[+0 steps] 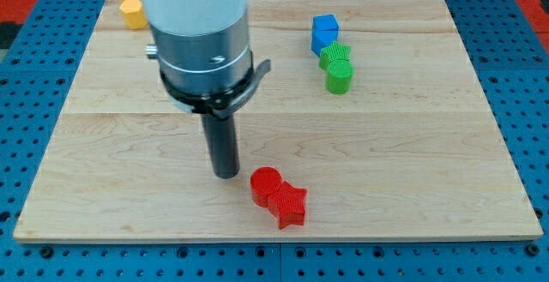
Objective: Push the red star towards the center of the board
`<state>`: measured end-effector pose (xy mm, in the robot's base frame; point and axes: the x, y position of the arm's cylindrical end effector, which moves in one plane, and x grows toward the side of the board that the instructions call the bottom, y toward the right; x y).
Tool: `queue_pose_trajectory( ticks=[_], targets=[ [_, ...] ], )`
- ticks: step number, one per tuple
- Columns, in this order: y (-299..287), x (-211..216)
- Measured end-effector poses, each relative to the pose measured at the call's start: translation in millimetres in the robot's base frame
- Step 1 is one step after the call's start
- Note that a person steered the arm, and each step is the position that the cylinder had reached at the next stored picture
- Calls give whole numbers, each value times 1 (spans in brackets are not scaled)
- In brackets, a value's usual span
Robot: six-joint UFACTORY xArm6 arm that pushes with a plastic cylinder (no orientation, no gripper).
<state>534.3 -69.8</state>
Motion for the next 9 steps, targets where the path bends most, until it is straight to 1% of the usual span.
queue_pose_trajectory(
  ticks=[1,2,3,4,7,9],
  targets=[
    [-16,17],
    [-13,39],
    [3,58],
    [35,66],
    [110,63],
    [134,44]
  ],
)
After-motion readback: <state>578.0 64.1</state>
